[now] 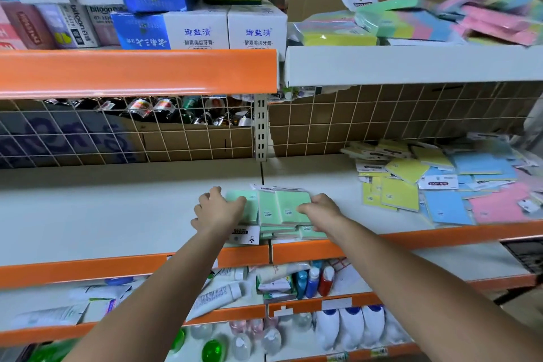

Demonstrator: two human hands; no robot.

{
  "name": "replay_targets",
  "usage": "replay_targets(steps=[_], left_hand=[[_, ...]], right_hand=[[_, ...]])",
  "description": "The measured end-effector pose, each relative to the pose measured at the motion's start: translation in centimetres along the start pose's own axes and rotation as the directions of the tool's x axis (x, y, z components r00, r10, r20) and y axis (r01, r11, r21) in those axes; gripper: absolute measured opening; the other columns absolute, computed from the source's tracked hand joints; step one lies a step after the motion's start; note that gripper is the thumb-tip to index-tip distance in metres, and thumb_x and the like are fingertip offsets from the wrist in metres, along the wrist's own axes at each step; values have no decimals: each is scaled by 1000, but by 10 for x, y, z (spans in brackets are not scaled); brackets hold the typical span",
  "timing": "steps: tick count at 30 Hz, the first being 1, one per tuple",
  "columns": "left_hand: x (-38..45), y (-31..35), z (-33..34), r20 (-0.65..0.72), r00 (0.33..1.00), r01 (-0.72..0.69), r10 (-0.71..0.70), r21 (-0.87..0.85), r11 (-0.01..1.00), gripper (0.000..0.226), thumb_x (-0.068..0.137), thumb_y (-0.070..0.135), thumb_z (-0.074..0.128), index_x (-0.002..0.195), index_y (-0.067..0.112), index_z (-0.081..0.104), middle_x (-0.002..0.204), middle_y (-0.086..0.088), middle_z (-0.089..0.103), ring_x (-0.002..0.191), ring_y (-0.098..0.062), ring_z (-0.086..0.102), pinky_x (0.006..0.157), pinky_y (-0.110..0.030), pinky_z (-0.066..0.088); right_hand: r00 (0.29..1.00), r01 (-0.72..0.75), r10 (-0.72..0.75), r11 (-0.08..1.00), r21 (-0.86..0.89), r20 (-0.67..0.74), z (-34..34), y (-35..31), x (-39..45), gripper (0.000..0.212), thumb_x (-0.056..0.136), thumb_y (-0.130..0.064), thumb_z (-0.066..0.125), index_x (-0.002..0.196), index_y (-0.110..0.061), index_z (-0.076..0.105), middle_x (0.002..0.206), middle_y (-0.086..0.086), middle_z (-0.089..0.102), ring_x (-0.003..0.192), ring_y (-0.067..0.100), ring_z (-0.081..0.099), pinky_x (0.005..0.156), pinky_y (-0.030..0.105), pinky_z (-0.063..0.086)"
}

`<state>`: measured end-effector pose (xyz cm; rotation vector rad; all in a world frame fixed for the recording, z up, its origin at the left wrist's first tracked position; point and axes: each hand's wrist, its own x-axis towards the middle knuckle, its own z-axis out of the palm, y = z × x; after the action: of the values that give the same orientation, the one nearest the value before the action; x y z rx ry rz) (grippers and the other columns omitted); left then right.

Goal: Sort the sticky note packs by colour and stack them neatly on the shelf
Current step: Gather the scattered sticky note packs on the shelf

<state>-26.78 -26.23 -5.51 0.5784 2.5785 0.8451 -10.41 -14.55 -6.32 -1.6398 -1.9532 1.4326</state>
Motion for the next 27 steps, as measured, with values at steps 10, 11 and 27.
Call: replay_targets(steps=[10, 11, 27], left_hand=[[-11, 14, 16, 122, 961, -273, 248, 268, 924, 75, 81, 64, 55, 146, 38, 27, 158, -2, 15, 142, -31, 19, 112, -47, 20], [-12, 14, 17, 138, 960, -273, 244, 272, 923, 74, 82, 64, 55, 146, 39, 28, 158, -3, 16, 142, -31, 19, 112, -47, 20], [-12, 33, 28, 96, 950, -312, 299, 385, 869, 77, 81, 66, 54, 147, 35, 28, 160, -3, 13, 146, -31, 9, 116, -52, 12]], right_hand=[[993, -53, 20, 957, -285, -118, -17, 17, 3, 12, 79, -21, 52, 85, -11, 49, 69, 2, 51, 60, 18, 50, 47, 23, 30], [993, -52, 16, 952, -302, -120, -17, 19, 3, 10, 80, -19, 52, 83, -11, 49, 70, 3, 51, 61, 19, 50, 47, 23, 30], [979, 186, -203, 895, -405, 1, -26, 33, -1, 45, 90, -36, 60, 133, -28, 53, 138, 4, 45, 123, 24, 47, 98, 33, 46]])
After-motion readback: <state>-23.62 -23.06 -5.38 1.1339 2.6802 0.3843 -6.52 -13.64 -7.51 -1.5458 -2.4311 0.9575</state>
